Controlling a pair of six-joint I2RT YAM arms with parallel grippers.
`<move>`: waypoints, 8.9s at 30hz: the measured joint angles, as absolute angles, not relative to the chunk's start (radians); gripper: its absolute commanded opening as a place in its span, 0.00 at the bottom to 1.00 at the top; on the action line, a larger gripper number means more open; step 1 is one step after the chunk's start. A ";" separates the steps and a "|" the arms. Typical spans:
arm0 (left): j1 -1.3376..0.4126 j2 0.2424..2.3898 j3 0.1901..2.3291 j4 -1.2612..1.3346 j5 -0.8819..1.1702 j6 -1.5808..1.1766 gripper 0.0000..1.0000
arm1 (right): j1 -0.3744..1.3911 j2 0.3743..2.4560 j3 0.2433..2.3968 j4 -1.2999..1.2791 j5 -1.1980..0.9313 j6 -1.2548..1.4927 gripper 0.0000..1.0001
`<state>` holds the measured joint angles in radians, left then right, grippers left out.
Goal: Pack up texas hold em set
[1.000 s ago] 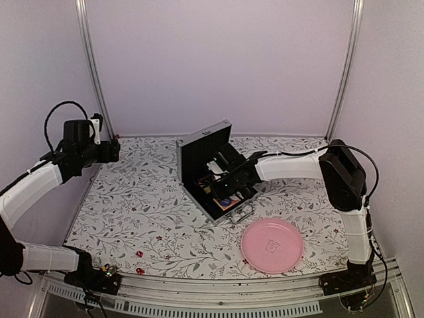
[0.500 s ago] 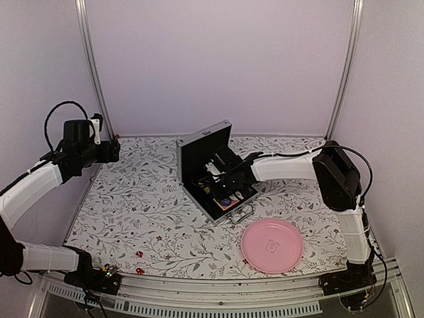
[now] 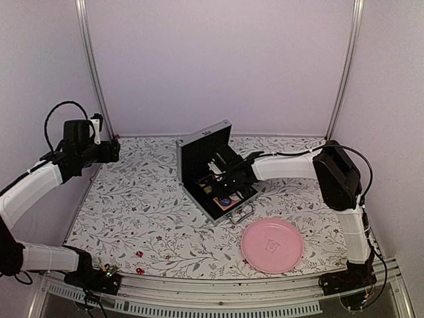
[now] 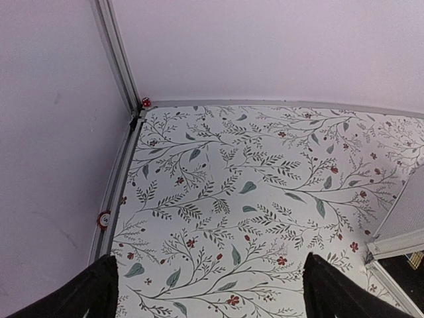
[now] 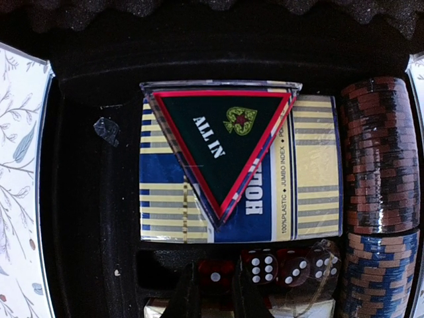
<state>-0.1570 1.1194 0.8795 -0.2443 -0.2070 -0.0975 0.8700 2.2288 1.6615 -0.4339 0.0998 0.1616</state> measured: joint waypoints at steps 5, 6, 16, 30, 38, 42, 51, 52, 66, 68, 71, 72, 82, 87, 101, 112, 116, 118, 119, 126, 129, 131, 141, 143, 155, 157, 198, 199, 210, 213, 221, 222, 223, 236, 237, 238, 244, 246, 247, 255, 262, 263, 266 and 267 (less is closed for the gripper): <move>-0.157 1.119 0.879 -0.244 -0.207 -0.097 0.97 | 0.869 2.229 1.662 -0.435 0.102 0.162 0.03; -0.157 1.119 0.879 -0.244 -0.207 -0.097 0.97 | 0.869 2.229 1.662 -0.435 0.102 0.162 0.03; -0.157 1.119 0.879 -0.244 -0.207 -0.098 0.97 | 0.867 2.229 1.670 -0.445 0.076 0.152 0.03; -0.157 1.119 0.879 -0.244 -0.207 -0.097 0.97 | 0.863 2.195 1.732 -0.463 -0.063 0.097 0.03; -0.157 1.119 0.879 -0.244 -0.203 -0.097 0.97 | 0.862 2.187 1.726 -0.500 -0.016 0.101 0.03; -0.157 1.119 0.879 -0.244 -0.199 -0.097 0.97 | 0.859 2.187 1.726 -0.525 0.015 0.109 0.03; -0.157 1.119 0.879 -0.244 -0.196 -0.097 0.97 | 0.855 2.195 1.733 -0.569 0.048 0.112 0.04; -0.157 1.119 0.879 -0.244 -0.196 -0.097 0.97 | 0.855 2.197 1.735 -0.571 0.048 0.112 0.04; -0.157 1.119 0.879 -0.244 -0.196 -0.097 0.97 | 0.855 2.222 1.755 -0.587 0.042 0.112 0.17; -0.157 1.119 0.879 -0.244 -0.196 -0.097 0.97 | 0.855 2.224 1.758 -0.588 0.043 0.112 0.20; -0.157 1.119 0.879 -0.244 -0.196 -0.097 0.97 | 0.855 2.225 1.760 -0.589 0.042 0.114 0.27; -0.157 1.119 0.879 -0.244 -0.196 -0.097 0.97 | 0.855 2.225 1.761 -0.590 0.043 0.115 0.28; -0.157 1.119 0.879 -0.244 -0.196 -0.097 0.97 | 0.855 2.225 1.762 -0.591 0.043 0.116 0.34; -0.157 1.119 0.879 -0.244 -0.196 -0.097 0.97 | 0.855 2.225 1.763 -0.592 0.051 0.119 0.46; -0.157 1.119 0.879 -0.244 -0.196 -0.097 0.97 | 0.883 2.259 1.822 -0.635 0.229 0.098 0.67; -0.157 1.119 0.879 -0.244 -0.196 -0.097 0.97 | 0.890 2.299 1.847 -0.653 0.238 0.077 0.72; -0.157 1.119 0.879 -0.244 -0.196 -0.097 0.97 | 0.890 2.313 1.862 -0.659 0.260 0.075 0.72; -0.157 1.119 0.879 -0.244 -0.196 -0.097 0.97 | 0.890 2.319 1.869 -0.668 0.276 0.074 0.71; -0.157 1.119 0.879 -0.244 -0.196 -0.097 0.97 | 0.890 2.325 1.877 -0.673 0.283 0.074 0.71; -0.157 1.119 0.879 -0.244 -0.196 -0.097 0.97 | 0.894 2.341 1.892 -0.678 0.325 0.086 0.71; -0.157 1.119 0.879 -0.244 -0.196 -0.097 0.97 | 0.895 2.341 1.892 -0.680 0.330 0.092 0.71; -0.157 1.119 0.879 -0.244 -0.196 -0.097 0.97 | 0.895 2.341 1.892 -0.680 0.330 0.094 0.74; -0.157 1.119 0.879 -0.244 -0.196 -0.097 0.97 | 0.896 2.335 1.899 -0.685 0.277 0.087 0.83; -0.157 1.119 0.879 -0.244 -0.196 -0.097 0.97 | 0.894 2.329 1.899 -0.685 0.253 0.085 0.83; -0.157 1.119 0.881 -0.248 -0.196 -0.102 0.97 | 0.923 2.060 1.843 -0.672 0.120 0.138 0.80; -0.157 1.129 0.906 -0.269 -0.188 -0.115 0.97 | 0.950 2.003 1.799 -0.640 0.099 0.140 0.79; -0.159 1.324 1.180 -0.229 -0.065 -0.134 0.96 | 1.393 2.433 1.803 -0.052 -0.041 0.062 0.47; -0.159 1.324 1.180 -0.229 -0.065 -0.134 0.96 | 1.394 2.439 1.810 -0.052 -0.041 0.061 0.46; -0.159 1.324 1.180 -0.229 -0.068 -0.131 0.96 | 1.394 2.514 1.901 -0.059 -0.036 0.044 0.42; -0.159 1.324 1.180 -0.229 -0.069 -0.131 0.96 | 1.394 2.526 1.921 -0.059 -0.034 0.043 0.39; -0.159 1.324 1.179 -0.229 -0.068 -0.131 0.97 | 1.394 2.541 1.943 -0.059 -0.024 0.039 0.23; -0.159 1.324 1.179 -0.228 -0.068 -0.131 0.97 | 1.394 2.541 1.943 -0.059 -0.020 0.036 0.21; -0.159 1.324 1.179 -0.228 -0.068 -0.131 0.97 | 1.394 2.541 1.943 -0.059 -0.014 0.036 0.18; -0.159 1.324 1.178 -0.228 -0.075 -0.131 0.97 | 1.384 2.489 1.900 -0.059 0.044 0.052 0.04; -0.159 1.324 1.178 -0.228 -0.076 -0.131 0.97 | 1.374 2.452 1.864 -0.059 0.049 0.058 0.03; -0.159 1.324 1.178 -0.228 -0.076 -0.131 0.97 | 1.363 2.400 1.818 -0.059 0.051 0.067 0.03; -0.159 1.324 1.178 -0.228 -0.079 -0.130 0.97 | 1.208 2.078 1.607 -0.040 0.060 0.121 0.03; -0.159 1.324 1.178 -0.228 -0.080 -0.130 0.97 | 1.135 1.994 1.552 -0.027 0.062 0.143 0.03; -0.159 1.324 1.178 -0.228 -0.080 -0.130 0.97 | 1.092 1.956 1.520 -0.021 0.062 0.154 0.03; -0.159 1.324 1.178 -0.224 -0.082 -0.130 0.97 | 0.868 1.930 1.378 -0.092 -0.014 0.255 0.03; -0.159 1.331 1.178 -0.222 -0.091 -0.124 0.97 | 0.865 2.037 1.415 -0.169 -0.061 0.293 0.02; -0.159 1.332 1.177 -0.223 -0.091 -0.124 0.97 | 0.866 2.049 1.422 -0.178 -0.061 0.296 0.02; -0.159 1.336 1.177 -0.222 -0.093 -0.123 0.97 | 0.870 2.076 1.436 -0.196 -0.058 0.298 0.02; -0.159 1.336 1.177 -0.222 -0.094 -0.123 0.97 | 0.870 2.080 1.438 -0.204 -0.057 0.298 0.02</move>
<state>-0.1589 1.3361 1.1770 -0.2222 -0.0940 -0.1234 0.8700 2.0804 1.4376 -0.2039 -0.0570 0.2977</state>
